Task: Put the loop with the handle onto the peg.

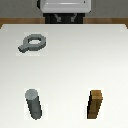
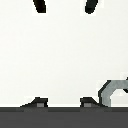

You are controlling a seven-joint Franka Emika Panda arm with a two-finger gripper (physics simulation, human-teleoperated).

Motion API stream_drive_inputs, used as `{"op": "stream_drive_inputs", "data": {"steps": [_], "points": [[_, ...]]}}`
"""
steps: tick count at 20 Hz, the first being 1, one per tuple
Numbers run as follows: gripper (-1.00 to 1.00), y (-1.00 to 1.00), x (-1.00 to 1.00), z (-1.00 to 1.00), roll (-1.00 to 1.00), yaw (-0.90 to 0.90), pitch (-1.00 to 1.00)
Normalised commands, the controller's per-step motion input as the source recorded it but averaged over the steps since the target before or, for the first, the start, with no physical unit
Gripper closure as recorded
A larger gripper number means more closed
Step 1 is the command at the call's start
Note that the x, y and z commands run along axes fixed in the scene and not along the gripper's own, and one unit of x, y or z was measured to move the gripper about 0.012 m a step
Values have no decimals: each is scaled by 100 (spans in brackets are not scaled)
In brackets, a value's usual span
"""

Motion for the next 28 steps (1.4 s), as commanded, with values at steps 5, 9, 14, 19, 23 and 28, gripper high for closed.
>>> {"op": "stream_drive_inputs", "data": {"steps": [5,9,14,19,23,28], "points": [[-100,0,0,0,0,0,0],[-100,0,0,0,0,0,0],[-100,-40,0,0,0,0,0],[-100,-100,0,0,0,0,0],[-100,-100,0,0,0,0,0],[-100,-20,0,0,0,-63,0]]}}
